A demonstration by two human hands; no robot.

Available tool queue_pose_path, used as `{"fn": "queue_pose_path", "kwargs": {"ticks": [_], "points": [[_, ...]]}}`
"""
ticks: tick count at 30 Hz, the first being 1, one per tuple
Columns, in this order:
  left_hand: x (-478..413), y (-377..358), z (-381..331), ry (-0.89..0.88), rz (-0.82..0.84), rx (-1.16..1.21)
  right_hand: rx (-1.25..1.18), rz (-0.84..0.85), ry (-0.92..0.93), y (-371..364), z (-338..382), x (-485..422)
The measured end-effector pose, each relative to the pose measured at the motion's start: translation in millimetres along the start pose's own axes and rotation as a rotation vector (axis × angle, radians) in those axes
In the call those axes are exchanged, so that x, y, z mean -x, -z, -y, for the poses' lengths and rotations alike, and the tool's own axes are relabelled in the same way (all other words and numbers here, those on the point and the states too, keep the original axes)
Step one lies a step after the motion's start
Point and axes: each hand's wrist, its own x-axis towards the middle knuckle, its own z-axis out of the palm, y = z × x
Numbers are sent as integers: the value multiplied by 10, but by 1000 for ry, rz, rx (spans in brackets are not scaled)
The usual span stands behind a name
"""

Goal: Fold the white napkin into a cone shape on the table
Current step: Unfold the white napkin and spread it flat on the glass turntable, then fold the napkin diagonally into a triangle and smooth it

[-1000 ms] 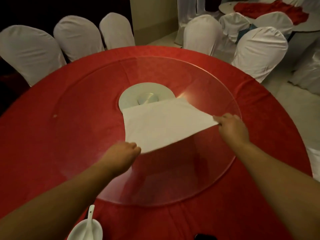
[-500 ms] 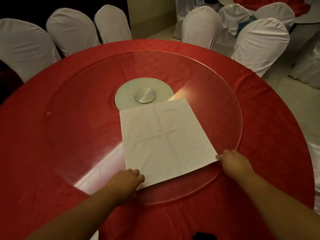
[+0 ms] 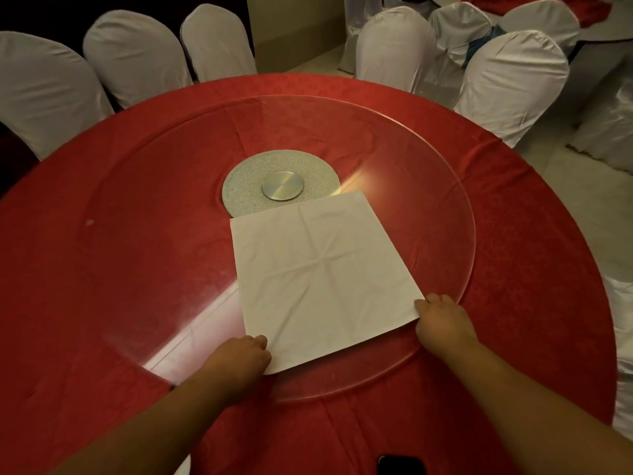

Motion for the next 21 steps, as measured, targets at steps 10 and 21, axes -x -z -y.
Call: {"fn": "queue_pose_path", "kwargs": {"ticks": [10,21], "points": [[-36,8,-80,-12,-20,75,-126,-90,252,-145,553,220],[-70,-14,-67,-38,-56,130,-220,-124,606,-33,1714,553]]}}
